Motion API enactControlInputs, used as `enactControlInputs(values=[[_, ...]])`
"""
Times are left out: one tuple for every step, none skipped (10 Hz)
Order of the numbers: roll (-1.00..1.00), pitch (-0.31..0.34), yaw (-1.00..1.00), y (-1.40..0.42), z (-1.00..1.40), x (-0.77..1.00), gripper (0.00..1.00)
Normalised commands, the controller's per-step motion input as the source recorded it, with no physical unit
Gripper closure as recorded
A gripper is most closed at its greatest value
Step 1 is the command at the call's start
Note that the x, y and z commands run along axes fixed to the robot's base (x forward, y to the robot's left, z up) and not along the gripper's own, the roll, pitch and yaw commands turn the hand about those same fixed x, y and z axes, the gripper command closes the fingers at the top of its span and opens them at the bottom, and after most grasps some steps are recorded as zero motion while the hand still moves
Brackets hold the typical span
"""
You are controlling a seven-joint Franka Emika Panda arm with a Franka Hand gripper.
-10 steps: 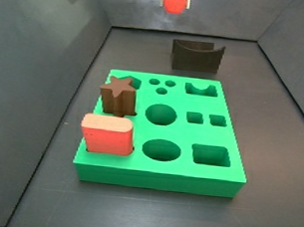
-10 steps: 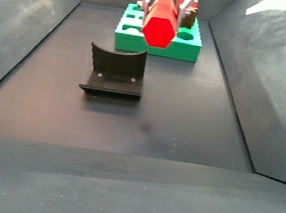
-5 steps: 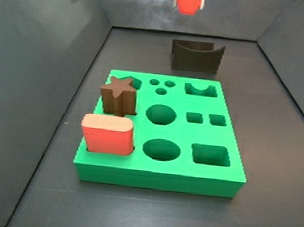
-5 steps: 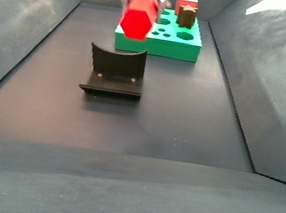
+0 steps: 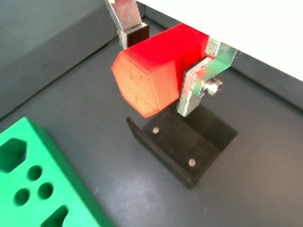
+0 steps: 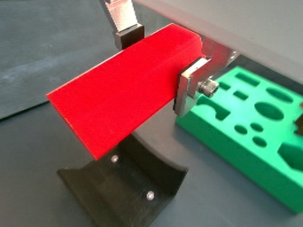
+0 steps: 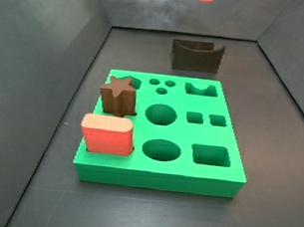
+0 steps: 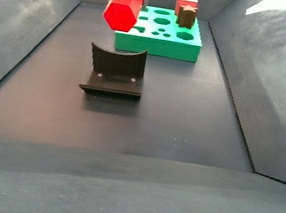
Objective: Pick up the hexagon object. Move up. Place the hexagon object on the fixture. Regrasp the hexagon object. Move to above the board. Insert the hexagon object.
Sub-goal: Place the hexagon object on the fixture.
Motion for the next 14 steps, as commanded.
enactControlInputs(values=[[-1.00, 0.081, -0.02, 0.04, 0.00, 0.15, 1.00], [-1.00, 0.096, -0.03, 0.04, -0.01, 0.10, 1.00], [-1.00, 0.105, -0.06, 0.04, 0.00, 0.07, 1.00], [-1.00, 0.118, -0.08, 0.04, -0.01, 0.07, 1.00], [-0.80, 0.118, -0.09, 0.04, -0.02, 0.08, 1.00], [-0.68, 0.114, -0.10, 0.05, -0.02, 0.09, 1.00], [-0.45, 0.101, -0.11, 0.05, -0.02, 0.09, 1.00], [-0.29, 0.086, -0.11, 0.04, -0.02, 0.09, 1.00], [-1.00, 0.146, -0.09, 0.13, -1.00, 0.13, 1.00], [-1.00, 0.135, -0.09, 0.13, -1.00, 0.13, 1.00], [-0.96, 0.155, -0.14, 0.14, -1.00, 0.15, 1.00], [-0.86, 0.154, -0.15, 0.14, -1.00, 0.16, 1.00], [-0.64, 0.122, -0.16, 0.14, -1.00, 0.17, 1.00], [-0.53, 0.108, -0.17, 0.14, -1.00, 0.17, 1.00]])
